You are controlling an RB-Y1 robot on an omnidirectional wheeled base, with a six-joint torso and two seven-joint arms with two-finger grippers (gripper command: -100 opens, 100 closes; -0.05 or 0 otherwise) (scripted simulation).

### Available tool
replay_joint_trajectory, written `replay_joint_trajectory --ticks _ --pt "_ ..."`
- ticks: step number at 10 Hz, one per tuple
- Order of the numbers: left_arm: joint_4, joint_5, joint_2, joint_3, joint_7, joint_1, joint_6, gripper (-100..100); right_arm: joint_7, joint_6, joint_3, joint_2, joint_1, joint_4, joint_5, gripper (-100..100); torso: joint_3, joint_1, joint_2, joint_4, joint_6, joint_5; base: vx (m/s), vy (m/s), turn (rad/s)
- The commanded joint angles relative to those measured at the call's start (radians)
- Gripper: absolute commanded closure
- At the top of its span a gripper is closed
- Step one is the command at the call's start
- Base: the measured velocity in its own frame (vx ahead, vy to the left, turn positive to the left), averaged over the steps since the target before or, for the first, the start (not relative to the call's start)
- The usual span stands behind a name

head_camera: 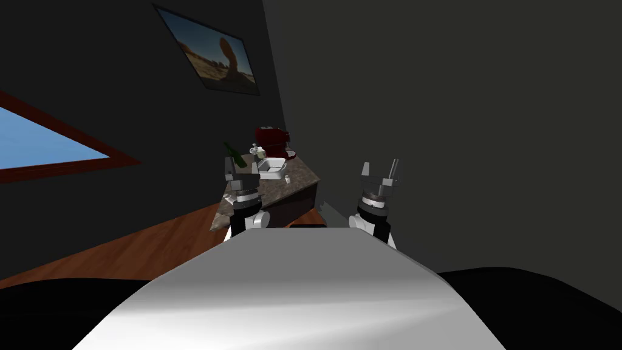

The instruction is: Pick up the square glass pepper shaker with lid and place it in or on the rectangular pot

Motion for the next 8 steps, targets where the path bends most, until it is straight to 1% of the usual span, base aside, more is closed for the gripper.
replay_joint_trajectory --ticks 1,4,8 --pt "0.009 0.001 0.028 0.005 0.005 -0.004 -0.007 -100 0.0 0.0 0.0 0.0 0.0 0.0 0.0 0 0.0 0.0 0.0 0.0 0.0 0.0 -0.011 0.003 -0.044" --pt "0.048 0.006 0.094 0.025 0.022 -0.022 -0.033 -100 0.0 0.0 0.0 0.0 0.0 0.0 0.0 0 0.002 0.001 0.003 0.001 0.0 0.0 -0.048 0.014 -0.091" --pt "0.139 0.024 0.164 0.07 0.062 -0.064 -0.089 -100 0.0 0.0 0.0 0.0 0.0 0.0 0.0 0 0.003 0.002 0.004 0.001 0.0 0.001 -0.068 0.023 -0.155"
